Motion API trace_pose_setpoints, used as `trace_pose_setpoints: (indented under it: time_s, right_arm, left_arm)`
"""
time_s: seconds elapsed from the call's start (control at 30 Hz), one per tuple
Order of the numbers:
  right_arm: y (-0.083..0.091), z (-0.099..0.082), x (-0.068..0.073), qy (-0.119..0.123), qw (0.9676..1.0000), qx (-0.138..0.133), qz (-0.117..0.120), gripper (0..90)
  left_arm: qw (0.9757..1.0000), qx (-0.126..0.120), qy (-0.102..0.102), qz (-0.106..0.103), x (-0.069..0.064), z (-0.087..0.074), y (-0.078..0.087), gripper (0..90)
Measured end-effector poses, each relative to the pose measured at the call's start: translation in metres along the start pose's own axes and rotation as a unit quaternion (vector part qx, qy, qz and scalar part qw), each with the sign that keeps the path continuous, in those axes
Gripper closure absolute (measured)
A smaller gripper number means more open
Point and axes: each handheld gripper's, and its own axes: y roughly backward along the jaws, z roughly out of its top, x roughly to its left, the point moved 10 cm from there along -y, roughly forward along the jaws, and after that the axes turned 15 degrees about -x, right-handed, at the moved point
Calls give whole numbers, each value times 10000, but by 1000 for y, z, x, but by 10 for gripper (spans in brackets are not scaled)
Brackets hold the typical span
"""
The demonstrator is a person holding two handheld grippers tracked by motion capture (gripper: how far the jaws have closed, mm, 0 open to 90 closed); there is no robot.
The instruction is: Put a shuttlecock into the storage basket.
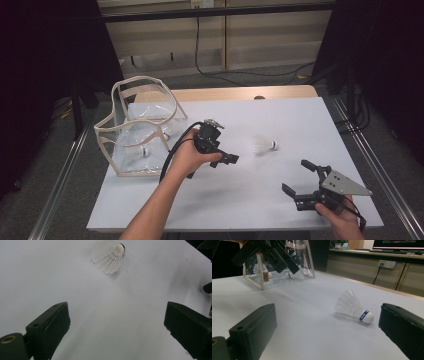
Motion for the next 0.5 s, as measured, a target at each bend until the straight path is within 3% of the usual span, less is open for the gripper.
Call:
trace_pose_setpoints:
  time_s: [0.1,0.3,0.5]
  right_arm:
    - [0,0,0,-4,10000,4,1,10]
    - [0,0,0,0,10000,0,1,10]
    - [0,0,0,-8,10000,11,3,11]
  left_arm:
    - [10000,-34,-51,-42,0,-2,-3,56]
    - [9997,-214,49,-118,-2,-3,-9,53]
    - [9996,-280,-41,-77,-1,-5,-13,53]
